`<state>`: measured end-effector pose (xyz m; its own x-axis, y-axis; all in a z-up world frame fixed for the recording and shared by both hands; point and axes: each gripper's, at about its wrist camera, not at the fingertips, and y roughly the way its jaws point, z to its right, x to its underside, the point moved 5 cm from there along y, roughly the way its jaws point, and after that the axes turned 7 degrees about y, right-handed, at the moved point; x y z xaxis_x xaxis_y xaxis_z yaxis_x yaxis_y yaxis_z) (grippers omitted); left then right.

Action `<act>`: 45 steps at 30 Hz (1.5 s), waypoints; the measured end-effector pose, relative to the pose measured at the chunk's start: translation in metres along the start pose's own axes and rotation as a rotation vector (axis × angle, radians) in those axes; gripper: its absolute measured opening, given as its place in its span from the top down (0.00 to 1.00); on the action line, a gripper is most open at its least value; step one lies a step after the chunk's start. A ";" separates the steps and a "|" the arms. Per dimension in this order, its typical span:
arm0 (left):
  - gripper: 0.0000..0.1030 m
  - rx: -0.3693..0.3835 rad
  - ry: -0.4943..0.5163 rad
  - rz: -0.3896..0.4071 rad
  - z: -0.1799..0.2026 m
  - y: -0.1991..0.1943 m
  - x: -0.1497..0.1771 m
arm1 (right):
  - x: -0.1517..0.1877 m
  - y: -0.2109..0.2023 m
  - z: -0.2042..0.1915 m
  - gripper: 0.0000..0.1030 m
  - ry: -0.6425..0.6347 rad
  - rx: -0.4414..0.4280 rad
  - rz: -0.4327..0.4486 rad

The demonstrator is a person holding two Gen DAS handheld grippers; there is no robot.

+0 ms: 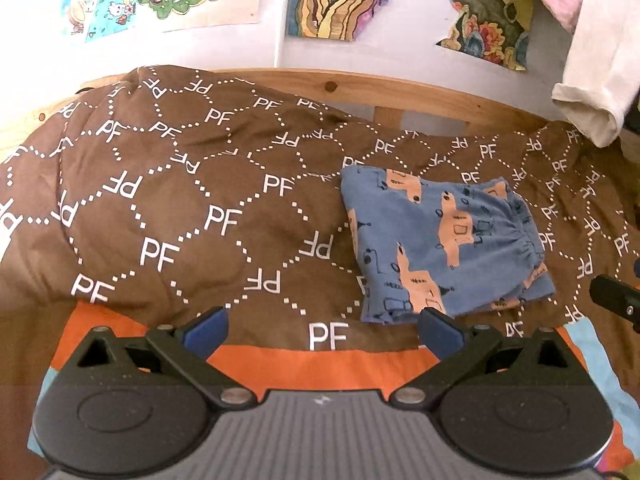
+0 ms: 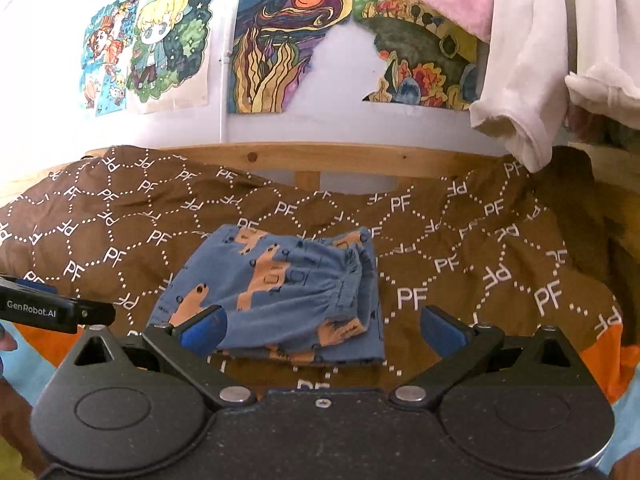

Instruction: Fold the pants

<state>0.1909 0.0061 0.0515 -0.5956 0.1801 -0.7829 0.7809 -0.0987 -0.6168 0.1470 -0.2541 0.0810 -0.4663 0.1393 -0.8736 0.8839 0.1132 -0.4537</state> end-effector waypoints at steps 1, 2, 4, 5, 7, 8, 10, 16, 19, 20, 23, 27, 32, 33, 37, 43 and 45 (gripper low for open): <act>0.00 0.000 0.004 0.002 0.001 -0.002 0.002 | 0.002 -0.001 0.000 0.01 0.005 -0.001 -0.001; 0.00 0.000 0.009 0.005 0.002 -0.003 0.004 | 0.004 -0.003 0.000 0.01 0.008 -0.003 -0.003; 0.00 -0.006 0.019 0.011 0.003 -0.007 0.008 | 0.009 -0.005 -0.002 0.01 0.016 -0.012 -0.018; 0.00 -0.013 0.020 0.017 0.004 -0.008 0.011 | 0.012 -0.006 -0.002 0.01 0.028 -0.020 -0.029; 0.00 -0.016 0.030 0.021 0.006 -0.011 0.016 | 0.017 -0.009 -0.002 0.01 0.045 -0.030 -0.046; 0.00 -0.016 0.036 0.017 0.007 -0.011 0.019 | 0.020 -0.010 -0.001 0.01 0.050 -0.032 -0.055; 0.00 -0.017 0.049 0.009 0.009 -0.012 0.023 | 0.025 -0.013 -0.001 0.01 0.057 -0.032 -0.068; 0.00 -0.020 0.063 0.000 0.013 -0.014 0.034 | 0.040 -0.020 0.002 0.01 0.068 -0.035 -0.106; 0.00 -0.019 0.066 -0.010 0.015 -0.016 0.041 | 0.044 -0.022 0.005 0.01 0.080 -0.029 -0.116; 0.00 -0.018 0.070 -0.014 0.016 -0.016 0.043 | 0.045 -0.023 0.006 0.01 0.086 -0.027 -0.120; 0.00 -0.017 0.081 -0.025 0.018 -0.017 0.048 | 0.048 -0.025 0.008 0.01 0.098 -0.021 -0.123; 0.00 -0.016 0.083 -0.022 0.017 -0.018 0.049 | 0.051 -0.026 0.008 0.01 0.103 -0.028 -0.127; 0.00 -0.015 0.073 -0.012 0.017 -0.019 0.047 | 0.051 -0.026 0.008 0.01 0.106 -0.037 -0.127; 0.00 -0.015 0.072 -0.011 0.017 -0.019 0.047 | 0.051 -0.026 0.007 0.01 0.106 -0.039 -0.127; 0.00 -0.012 0.073 -0.012 0.017 -0.020 0.047 | 0.051 -0.027 0.007 0.01 0.109 -0.041 -0.129; 0.00 -0.011 0.079 -0.011 0.017 -0.020 0.047 | 0.052 -0.027 0.006 0.01 0.108 -0.047 -0.134; 0.00 -0.011 0.080 -0.009 0.018 -0.021 0.047 | 0.053 -0.028 0.005 0.01 0.108 -0.047 -0.136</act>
<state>0.1433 -0.0006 0.0263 -0.5863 0.2586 -0.7677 0.7776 -0.0860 -0.6229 0.0980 -0.2552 0.0467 -0.5849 0.2243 -0.7795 0.8109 0.1843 -0.5554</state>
